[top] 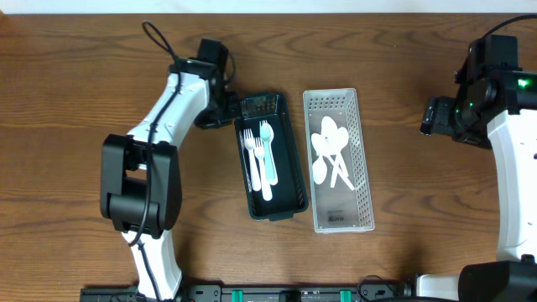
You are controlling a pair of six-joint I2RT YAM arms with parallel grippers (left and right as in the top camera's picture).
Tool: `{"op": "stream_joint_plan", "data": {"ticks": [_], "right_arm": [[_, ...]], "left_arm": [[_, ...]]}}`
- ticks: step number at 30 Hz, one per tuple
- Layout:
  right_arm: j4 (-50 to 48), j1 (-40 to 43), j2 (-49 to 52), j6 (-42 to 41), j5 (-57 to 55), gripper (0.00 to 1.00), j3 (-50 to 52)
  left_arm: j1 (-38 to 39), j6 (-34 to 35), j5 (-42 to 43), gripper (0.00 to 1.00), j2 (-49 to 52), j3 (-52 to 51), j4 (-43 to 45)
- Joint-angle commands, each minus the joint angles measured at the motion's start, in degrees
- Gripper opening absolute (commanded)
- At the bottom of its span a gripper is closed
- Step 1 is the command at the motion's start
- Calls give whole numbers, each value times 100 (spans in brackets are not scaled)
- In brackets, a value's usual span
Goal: Pack container
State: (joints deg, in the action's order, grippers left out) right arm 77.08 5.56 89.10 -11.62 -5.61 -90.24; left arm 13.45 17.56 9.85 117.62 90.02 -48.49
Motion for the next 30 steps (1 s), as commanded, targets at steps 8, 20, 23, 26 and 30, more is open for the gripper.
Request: {"op": "stream_joint_plan", "data": {"ticks": [8, 20, 23, 26, 30], "right_arm": [[9, 4, 15, 57, -15, 83, 9], [11, 4, 15, 59, -15, 83, 9], [-11, 4, 15, 59, -15, 83, 9], [-131, 4, 15, 61, -15, 95, 9], [-404, -2, 15, 66, -15, 99, 9]], "left_arm": [[350, -629, 179, 6, 13, -33, 90], [323, -881, 7, 28, -7, -31, 85], [157, -879, -190, 63, -114, -24, 81], [-111, -881, -199, 73, -343, -13, 85], [-529, -898, -358, 84, -800, -13, 61]]}}
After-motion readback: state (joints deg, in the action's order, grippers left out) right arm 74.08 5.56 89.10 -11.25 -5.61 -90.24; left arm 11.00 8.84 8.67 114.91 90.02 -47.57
